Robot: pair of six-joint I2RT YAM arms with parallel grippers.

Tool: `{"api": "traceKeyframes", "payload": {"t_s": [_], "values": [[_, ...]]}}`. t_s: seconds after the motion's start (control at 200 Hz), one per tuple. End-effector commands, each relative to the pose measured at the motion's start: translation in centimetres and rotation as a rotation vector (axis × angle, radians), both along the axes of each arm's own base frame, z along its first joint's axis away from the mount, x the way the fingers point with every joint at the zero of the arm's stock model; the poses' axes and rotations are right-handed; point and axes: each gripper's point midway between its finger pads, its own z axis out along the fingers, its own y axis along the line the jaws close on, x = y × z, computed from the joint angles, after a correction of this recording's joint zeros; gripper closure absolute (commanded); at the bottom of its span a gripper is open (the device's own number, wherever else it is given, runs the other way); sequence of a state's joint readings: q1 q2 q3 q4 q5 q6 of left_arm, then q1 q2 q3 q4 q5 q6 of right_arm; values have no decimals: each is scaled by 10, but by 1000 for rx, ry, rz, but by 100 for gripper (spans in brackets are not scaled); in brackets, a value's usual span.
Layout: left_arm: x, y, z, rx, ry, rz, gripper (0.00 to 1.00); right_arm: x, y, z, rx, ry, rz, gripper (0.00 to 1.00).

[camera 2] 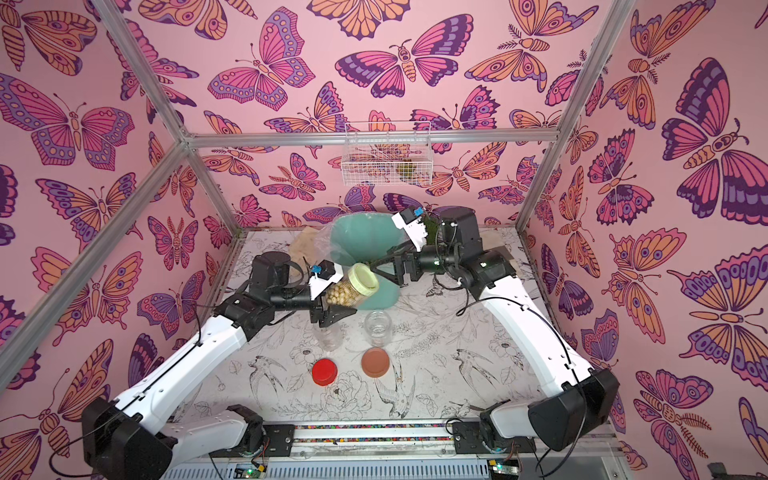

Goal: Empty moldy peanuts from jars
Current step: Unscrew the lid from the jar.

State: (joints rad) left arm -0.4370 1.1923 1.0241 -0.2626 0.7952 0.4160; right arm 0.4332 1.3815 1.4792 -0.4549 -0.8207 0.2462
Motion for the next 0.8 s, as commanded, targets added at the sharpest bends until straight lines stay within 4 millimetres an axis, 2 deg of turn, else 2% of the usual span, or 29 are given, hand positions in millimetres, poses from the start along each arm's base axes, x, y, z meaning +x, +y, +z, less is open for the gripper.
{"api": "traceKeyframes", "payload": {"t_s": [0.0, 0.13, 0.205, 0.421, 0.791], "values": [[2, 2, 28, -42, -117, 3, 100, 5, -4, 9, 42, 223, -117, 1], [7, 4, 27, -33, -138, 29, 100, 2, -7, -11, 5, 460, -177, 1], [8, 5, 26, -30, -145, 39, 100, -2, -5, -20, -8, 533, -186, 1], [9, 5, 25, -30, -146, 41, 100, -11, 8, -27, -47, 553, -185, 1], [9, 4, 24, -30, -138, 40, 100, -10, 32, -30, -31, 551, -163, 1]]}}
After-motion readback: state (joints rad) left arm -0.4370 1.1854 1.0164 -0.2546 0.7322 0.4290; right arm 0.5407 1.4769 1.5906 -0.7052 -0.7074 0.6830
